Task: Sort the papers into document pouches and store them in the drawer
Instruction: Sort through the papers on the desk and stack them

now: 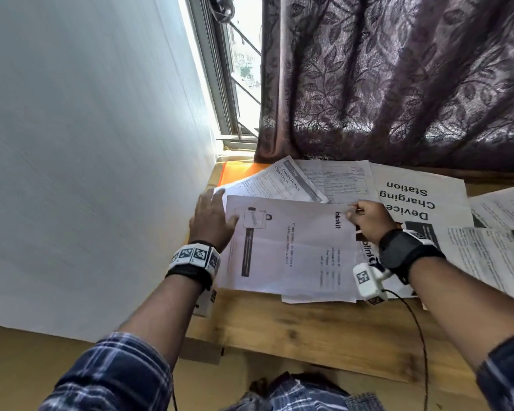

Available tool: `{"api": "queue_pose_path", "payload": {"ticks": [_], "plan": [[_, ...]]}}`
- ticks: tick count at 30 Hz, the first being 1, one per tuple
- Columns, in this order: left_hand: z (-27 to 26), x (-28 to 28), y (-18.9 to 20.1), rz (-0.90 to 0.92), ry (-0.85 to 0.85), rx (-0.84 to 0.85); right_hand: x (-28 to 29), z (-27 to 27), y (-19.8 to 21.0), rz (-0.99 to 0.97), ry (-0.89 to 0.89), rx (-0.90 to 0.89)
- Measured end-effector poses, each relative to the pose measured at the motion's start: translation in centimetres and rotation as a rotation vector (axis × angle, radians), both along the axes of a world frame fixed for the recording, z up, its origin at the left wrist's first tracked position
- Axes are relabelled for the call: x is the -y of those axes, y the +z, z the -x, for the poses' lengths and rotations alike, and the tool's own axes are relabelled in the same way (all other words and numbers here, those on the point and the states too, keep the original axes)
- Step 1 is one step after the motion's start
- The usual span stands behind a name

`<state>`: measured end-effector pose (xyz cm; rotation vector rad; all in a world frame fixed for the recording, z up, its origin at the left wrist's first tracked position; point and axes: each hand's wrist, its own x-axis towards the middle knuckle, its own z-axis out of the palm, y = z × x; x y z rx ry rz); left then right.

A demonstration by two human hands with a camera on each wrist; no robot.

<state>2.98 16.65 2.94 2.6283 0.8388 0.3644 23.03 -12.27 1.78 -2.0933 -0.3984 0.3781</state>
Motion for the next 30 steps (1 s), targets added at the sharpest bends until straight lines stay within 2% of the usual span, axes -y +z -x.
{"api": "queue_pose_path", "payload": {"ticks": [2, 5, 8, 10, 12, 15, 18, 21, 23, 27, 30], "plan": [[-0.6, -0.3, 0.4, 0.013, 0.003, 0.059, -0.1, -0.2, 0.4, -0.012, 0.020, 0.010], [-2.0, 0.6, 1.6, -0.124, -0.025, 0.039, -0.6, -0.4, 1.0, 0.001, 0.071, 0.024], [-3.9, 2.6, 2.6, -0.183, -0.159, 0.030, -1.6, -0.5, 1.9, 0.045, 0.136, 0.037], [-5.3, 4.1, 3.0, -0.124, -0.304, 0.036, -2.4, -0.3, 2.9, 0.059, 0.168, 0.036], [-6.3, 5.4, 2.9, 0.017, -0.394, -0.016, -3.1, -0.3, 3.9, 0.061, 0.213, 0.067], [-7.0, 5.8, 2.9, 0.170, -0.404, -0.105, -4.0, -0.2, 5.7, 0.039, 0.267, 0.132], [-7.4, 5.4, 3.3, 0.159, -0.430, -0.117, -4.6, -0.3, 7.1, 0.009, 0.282, 0.177], [-7.1, 4.6, 3.2, 0.226, -0.399, -0.043, -4.3, -0.6, 7.7, 0.026, 0.156, 0.308], [-6.6, 4.0, 2.6, 0.377, -0.315, 0.056, -3.2, -0.8, 7.6, -0.029, 0.005, 0.322], [-5.4, 3.8, 0.9, 0.633, -0.120, 0.218, -0.5, -0.3, 5.6, -0.219, -0.294, 0.141], [-4.7, 4.4, -0.6, 0.752, -0.054, 0.276, 1.0, 1.5, 3.8, -0.283, -0.306, -0.051]]}}
